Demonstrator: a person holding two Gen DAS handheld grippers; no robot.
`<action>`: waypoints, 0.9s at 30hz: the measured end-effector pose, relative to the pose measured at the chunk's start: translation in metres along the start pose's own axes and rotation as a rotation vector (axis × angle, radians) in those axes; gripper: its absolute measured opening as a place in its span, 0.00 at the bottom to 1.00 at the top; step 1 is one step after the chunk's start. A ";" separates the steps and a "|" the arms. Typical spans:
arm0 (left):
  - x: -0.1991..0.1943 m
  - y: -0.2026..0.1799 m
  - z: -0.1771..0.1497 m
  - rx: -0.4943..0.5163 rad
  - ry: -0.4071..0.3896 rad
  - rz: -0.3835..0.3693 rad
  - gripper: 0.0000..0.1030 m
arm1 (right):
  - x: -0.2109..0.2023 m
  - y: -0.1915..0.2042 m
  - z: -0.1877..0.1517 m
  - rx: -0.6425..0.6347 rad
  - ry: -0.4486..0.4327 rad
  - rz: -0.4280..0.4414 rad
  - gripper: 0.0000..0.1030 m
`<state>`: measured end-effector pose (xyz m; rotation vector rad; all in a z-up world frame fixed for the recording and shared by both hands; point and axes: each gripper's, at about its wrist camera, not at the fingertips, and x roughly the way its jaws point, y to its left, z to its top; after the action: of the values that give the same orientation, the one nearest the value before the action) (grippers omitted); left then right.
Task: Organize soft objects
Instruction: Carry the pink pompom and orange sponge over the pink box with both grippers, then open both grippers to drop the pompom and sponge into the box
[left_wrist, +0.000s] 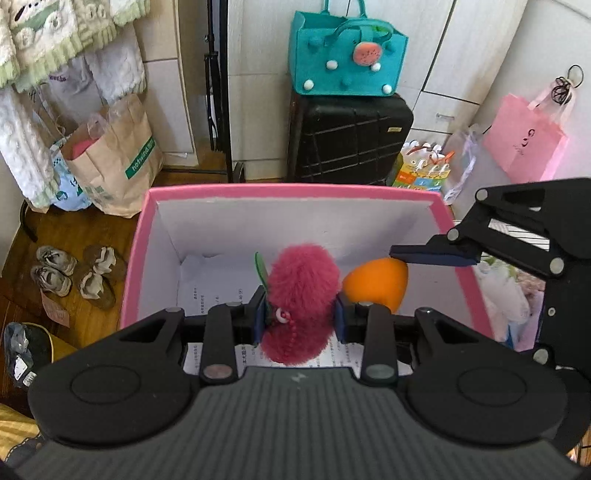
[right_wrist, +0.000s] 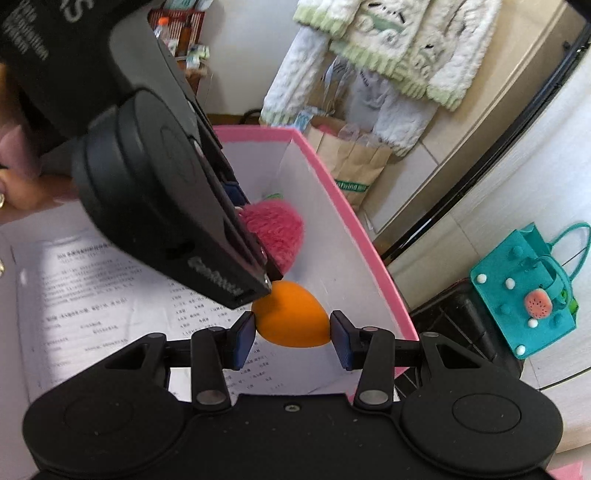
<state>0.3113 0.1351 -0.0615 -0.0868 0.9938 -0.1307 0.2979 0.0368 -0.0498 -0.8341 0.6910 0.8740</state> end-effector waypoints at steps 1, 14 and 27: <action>0.003 0.000 0.000 -0.003 0.007 -0.001 0.32 | 0.003 0.000 0.001 -0.011 0.012 0.000 0.47; 0.023 0.010 0.001 -0.108 0.063 -0.008 0.32 | 0.031 0.005 0.006 -0.081 0.102 0.026 0.48; 0.038 0.010 0.004 -0.143 0.076 -0.007 0.32 | -0.015 -0.005 -0.016 0.086 -0.037 -0.052 0.53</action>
<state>0.3360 0.1395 -0.0918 -0.2177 1.0781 -0.0698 0.2926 0.0162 -0.0441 -0.7542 0.6670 0.8059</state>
